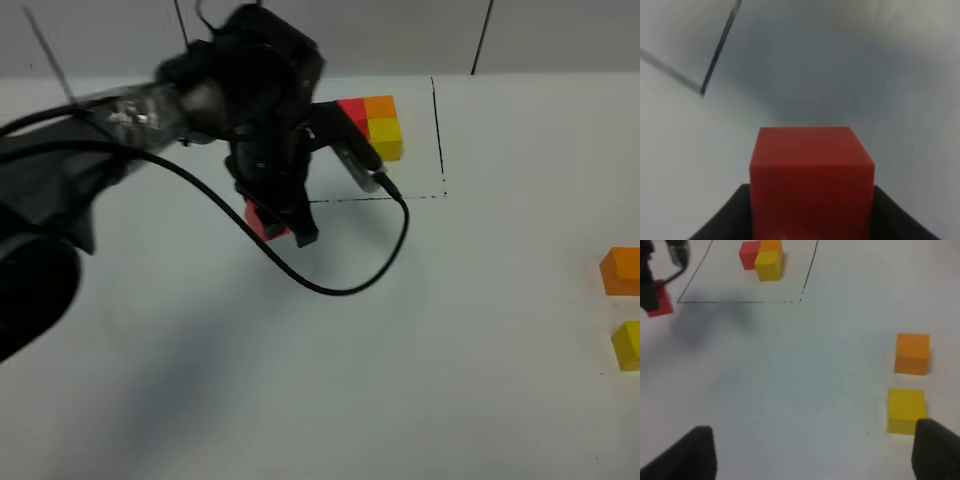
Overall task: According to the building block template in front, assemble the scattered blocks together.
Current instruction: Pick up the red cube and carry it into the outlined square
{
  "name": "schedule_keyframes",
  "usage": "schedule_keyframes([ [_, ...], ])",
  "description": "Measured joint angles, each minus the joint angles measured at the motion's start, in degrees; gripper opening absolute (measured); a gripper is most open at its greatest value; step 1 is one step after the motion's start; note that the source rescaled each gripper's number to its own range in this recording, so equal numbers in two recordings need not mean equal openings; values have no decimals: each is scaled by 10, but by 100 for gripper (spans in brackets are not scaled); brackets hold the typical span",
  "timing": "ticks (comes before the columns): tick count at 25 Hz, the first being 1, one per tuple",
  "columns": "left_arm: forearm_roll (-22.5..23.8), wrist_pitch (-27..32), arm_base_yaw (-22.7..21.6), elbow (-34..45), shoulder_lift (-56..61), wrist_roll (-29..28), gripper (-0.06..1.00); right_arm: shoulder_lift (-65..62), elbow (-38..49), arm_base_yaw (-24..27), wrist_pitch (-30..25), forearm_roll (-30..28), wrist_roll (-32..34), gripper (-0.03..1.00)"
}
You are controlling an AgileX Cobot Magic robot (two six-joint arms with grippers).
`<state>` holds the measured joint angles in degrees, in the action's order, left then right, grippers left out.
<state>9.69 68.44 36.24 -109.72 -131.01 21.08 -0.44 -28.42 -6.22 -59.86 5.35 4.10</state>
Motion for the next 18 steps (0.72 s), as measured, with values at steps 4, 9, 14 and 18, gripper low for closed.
schedule_keyframes([
  [4,-4,0,27,-116,-82,69,2,0,0,0,0,0,0,71],
  [9,-29,0,36,-177,-126,130,2,0,0,0,0,0,0,71],
  [14,-33,0,36,-180,-141,160,2,0,0,0,0,0,0,71],
  [18,-42,0,36,-181,-143,176,2,0,0,0,0,0,0,71],
])
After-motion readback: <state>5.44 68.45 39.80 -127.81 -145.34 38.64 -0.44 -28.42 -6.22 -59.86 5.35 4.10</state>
